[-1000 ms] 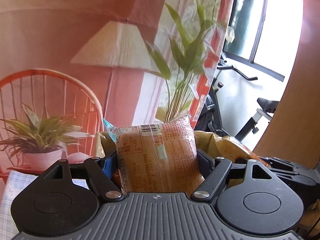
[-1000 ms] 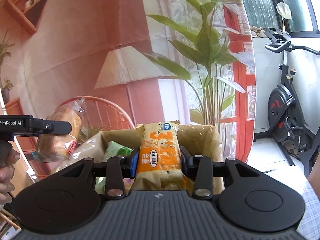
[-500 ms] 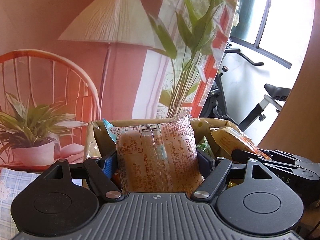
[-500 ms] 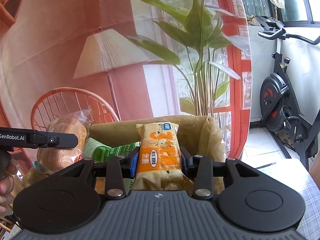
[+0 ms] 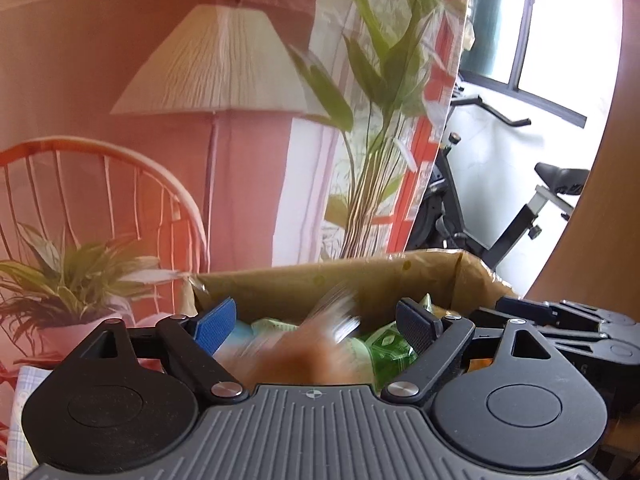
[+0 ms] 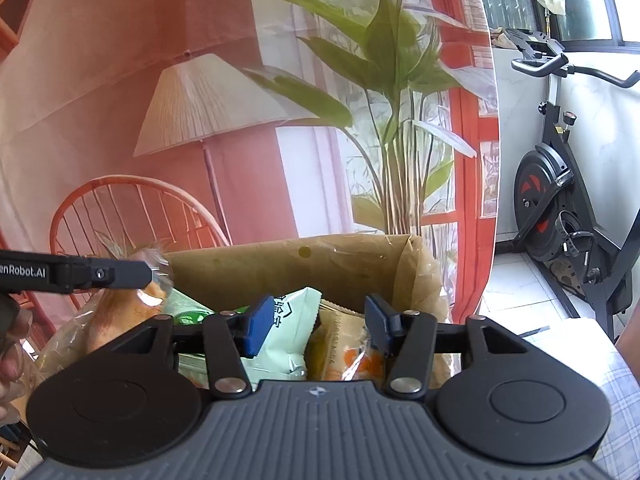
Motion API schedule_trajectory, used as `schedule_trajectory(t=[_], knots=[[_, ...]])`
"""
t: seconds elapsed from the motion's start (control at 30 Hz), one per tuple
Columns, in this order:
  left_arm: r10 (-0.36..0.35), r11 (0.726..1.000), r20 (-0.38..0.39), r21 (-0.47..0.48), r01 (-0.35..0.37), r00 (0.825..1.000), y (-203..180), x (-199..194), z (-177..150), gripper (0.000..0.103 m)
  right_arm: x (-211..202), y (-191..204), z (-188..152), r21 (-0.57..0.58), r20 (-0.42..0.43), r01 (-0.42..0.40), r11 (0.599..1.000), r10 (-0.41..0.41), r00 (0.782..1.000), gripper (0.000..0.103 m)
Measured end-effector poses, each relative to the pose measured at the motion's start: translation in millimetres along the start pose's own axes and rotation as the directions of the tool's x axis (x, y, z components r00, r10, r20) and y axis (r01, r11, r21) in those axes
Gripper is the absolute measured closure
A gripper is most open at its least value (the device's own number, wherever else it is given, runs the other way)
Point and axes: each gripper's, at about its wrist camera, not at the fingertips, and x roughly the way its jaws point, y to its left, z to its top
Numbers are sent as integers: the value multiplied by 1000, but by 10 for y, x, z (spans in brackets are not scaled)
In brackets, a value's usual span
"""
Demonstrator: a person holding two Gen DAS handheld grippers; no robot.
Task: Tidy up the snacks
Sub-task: 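Open both tools to drop the pastry bag and orange bar into the box, then move both tools back down to the snacks beside the box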
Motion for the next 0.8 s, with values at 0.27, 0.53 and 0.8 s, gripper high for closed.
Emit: schedule_trajectory(t=[0.27, 0.53, 0.8], knots=[[19, 1000, 44, -9, -18, 999, -32, -253, 28, 14, -196, 68, 1, -12, 15, -17, 1000, 17, 1000, 49], [54, 998, 71, -22, -53, 996, -85, -564, -86, 14, -466, 145, -57, -13, 27, -27, 1000, 28, 999, 49], [100, 995, 80, 12, -101, 992, -161, -824, -223, 14, -731, 223, -186, -20, 24, -25, 1000, 25, 999, 49]])
